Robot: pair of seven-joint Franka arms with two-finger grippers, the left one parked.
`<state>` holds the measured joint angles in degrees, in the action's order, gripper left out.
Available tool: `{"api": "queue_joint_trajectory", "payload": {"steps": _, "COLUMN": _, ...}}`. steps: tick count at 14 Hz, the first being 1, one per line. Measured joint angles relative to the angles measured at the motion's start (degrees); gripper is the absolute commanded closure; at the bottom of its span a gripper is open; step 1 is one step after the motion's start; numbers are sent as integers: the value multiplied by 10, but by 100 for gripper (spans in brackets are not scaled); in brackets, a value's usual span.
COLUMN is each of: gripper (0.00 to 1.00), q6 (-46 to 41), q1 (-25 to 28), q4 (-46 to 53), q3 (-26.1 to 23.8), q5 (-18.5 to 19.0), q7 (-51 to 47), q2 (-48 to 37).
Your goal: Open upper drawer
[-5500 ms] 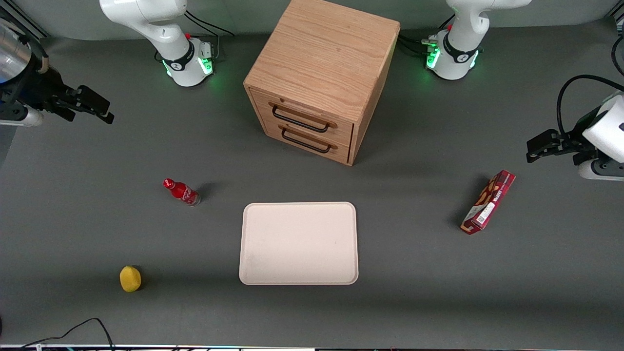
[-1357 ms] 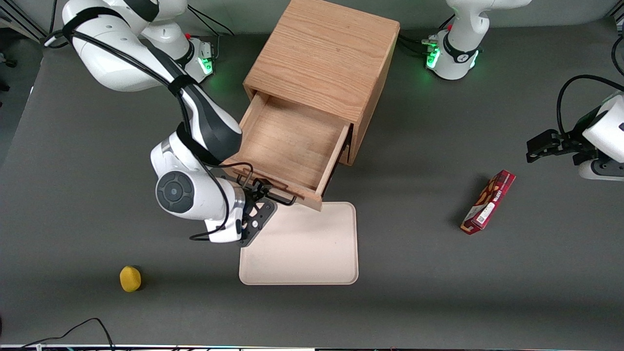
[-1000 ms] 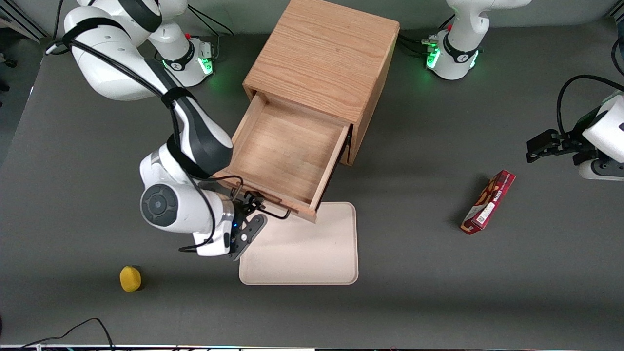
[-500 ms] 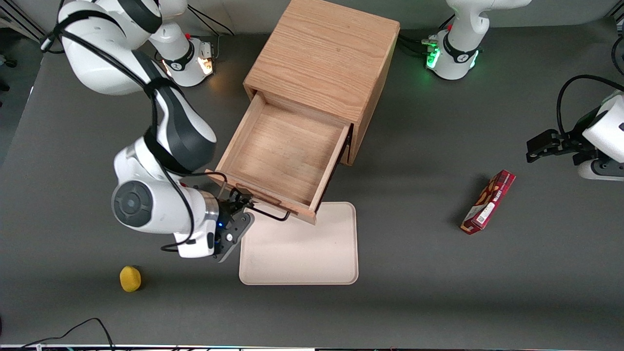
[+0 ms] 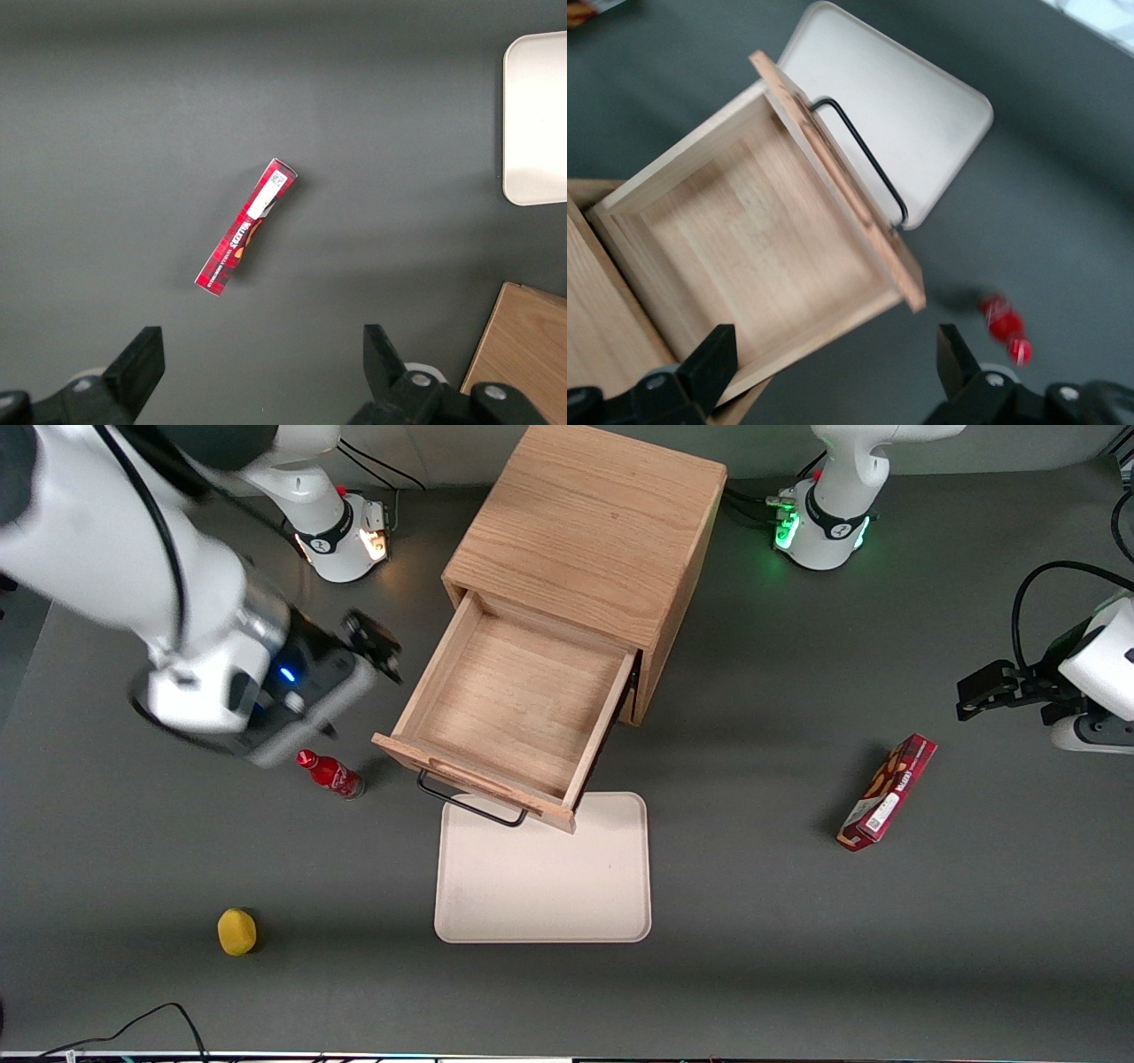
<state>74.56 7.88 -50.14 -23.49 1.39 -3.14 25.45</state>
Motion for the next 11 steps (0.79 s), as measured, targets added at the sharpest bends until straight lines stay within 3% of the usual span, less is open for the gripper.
{"api": "queue_joint_trajectory", "payload": {"steps": 2, "gripper": 0, "q6": -18, "q1": -8, "q4": -2, "q3": 50, "q5": 1, "q7": -75, "q2": -25}}
{"api": "queue_joint_trajectory", "payload": {"steps": 5, "gripper": 0, "q6": -97, "q1": -20, "q4": -6, "q3": 163, "q5": 0, "q7": -80, "q2": -39}}
{"api": "queue_joint_trajectory", "payload": {"steps": 7, "gripper": 0, "q6": -133, "q1": -28, "q4": -44, "q3": 206, "q5": -3, "q7": -84, "q2": -50}}
{"api": "queue_joint_trajectory", "payload": {"steps": 11, "gripper": 0, "q6": 44, "q1": -26, "q4": -291, "q3": 226, "q5": -4, "q7": -132, "q2": -169}}
